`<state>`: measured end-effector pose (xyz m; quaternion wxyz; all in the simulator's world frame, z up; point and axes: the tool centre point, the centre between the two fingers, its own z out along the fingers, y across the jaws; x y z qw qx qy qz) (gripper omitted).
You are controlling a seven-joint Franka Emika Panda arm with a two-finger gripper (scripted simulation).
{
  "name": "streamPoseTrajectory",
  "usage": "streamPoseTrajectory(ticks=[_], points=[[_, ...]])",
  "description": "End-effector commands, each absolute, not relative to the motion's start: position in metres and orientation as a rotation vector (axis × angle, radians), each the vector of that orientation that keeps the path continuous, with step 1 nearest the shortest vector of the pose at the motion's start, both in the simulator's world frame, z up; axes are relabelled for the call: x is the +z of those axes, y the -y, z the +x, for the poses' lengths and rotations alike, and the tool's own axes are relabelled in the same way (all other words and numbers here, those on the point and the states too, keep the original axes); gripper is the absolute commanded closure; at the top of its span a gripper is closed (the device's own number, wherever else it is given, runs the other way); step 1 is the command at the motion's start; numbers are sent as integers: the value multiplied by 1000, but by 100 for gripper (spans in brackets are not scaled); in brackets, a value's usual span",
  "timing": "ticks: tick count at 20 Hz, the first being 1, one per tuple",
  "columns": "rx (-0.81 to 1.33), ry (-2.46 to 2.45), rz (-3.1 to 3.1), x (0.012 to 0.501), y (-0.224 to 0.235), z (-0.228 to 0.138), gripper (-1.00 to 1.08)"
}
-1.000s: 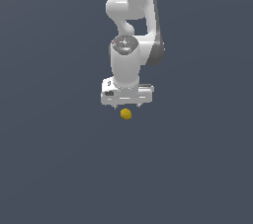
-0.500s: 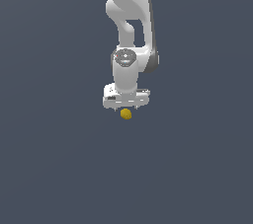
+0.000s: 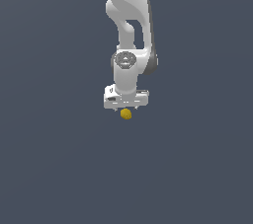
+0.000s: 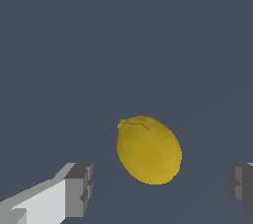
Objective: Pick up the object and move it to a goal position.
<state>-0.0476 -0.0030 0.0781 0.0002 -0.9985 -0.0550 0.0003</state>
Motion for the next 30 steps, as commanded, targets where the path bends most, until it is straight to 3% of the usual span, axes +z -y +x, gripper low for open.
streamPoseTrajectory(ticks=[1,15,16,30], points=[[2,173,-3136,74,3,-48,-92],[0,175,-3137,28,3,-49,-92],[0,175,-3137,28,3,-49,108],[-1,175,-3137,34,6,-47,108]])
